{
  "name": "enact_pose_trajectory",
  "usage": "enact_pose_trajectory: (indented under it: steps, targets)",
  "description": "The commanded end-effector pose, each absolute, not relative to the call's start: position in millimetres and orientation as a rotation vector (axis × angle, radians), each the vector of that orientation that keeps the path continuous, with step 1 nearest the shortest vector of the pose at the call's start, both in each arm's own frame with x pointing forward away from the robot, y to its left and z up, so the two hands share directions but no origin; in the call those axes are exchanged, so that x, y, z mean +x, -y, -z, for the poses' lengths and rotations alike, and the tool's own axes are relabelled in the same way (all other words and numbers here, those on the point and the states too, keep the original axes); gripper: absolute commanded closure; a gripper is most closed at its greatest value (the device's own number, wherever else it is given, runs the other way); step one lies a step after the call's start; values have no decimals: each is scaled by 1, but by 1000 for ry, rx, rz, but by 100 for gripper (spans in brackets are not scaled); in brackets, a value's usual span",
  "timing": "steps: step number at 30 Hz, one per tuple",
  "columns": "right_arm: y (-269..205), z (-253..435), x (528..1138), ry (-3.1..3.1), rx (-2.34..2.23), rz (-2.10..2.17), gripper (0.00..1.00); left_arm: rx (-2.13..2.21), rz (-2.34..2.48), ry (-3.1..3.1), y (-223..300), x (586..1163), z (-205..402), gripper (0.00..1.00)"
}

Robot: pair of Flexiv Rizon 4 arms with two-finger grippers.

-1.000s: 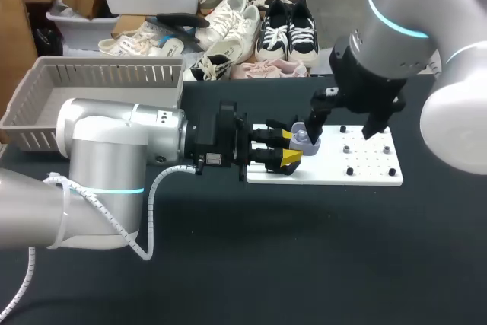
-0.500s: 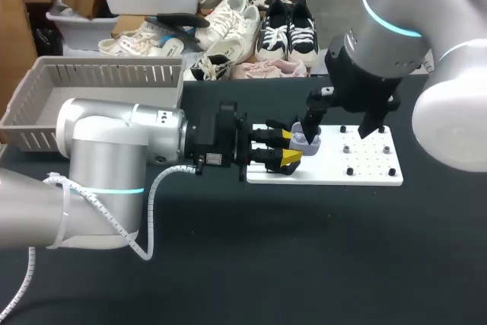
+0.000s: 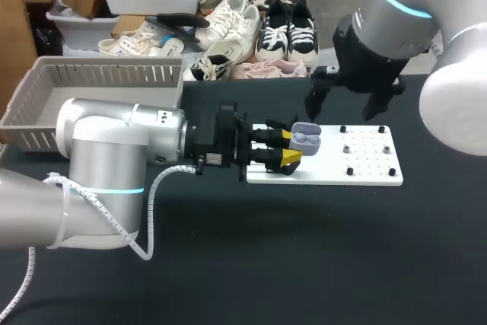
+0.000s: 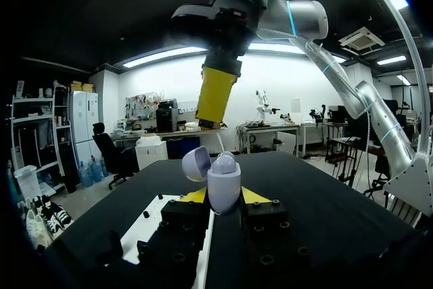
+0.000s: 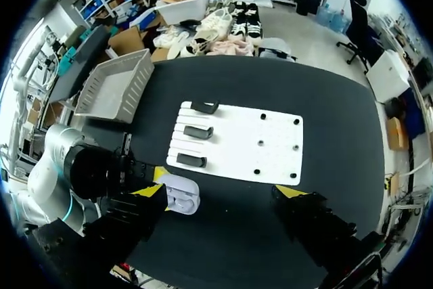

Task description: Pick up each earbud case from the left stands, insert the matching earbuds, close the lid, and place the case in the box.

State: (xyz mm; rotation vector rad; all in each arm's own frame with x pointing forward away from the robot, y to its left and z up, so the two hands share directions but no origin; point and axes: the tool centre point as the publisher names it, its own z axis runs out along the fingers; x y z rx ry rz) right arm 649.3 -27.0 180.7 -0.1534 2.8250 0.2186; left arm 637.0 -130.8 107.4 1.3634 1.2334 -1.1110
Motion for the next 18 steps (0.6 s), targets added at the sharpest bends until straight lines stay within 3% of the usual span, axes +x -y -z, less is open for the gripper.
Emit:
enact_pose_trajectory:
  steps: [1,18]
  targets:
    - [28,-180,656,-2791,-79,-223,0,1359,1107,-1233,131,636,-107,100]
    - [20,-157,697,-2842,28,-205,0,1359,1107,-1233,131,636,-107,100]
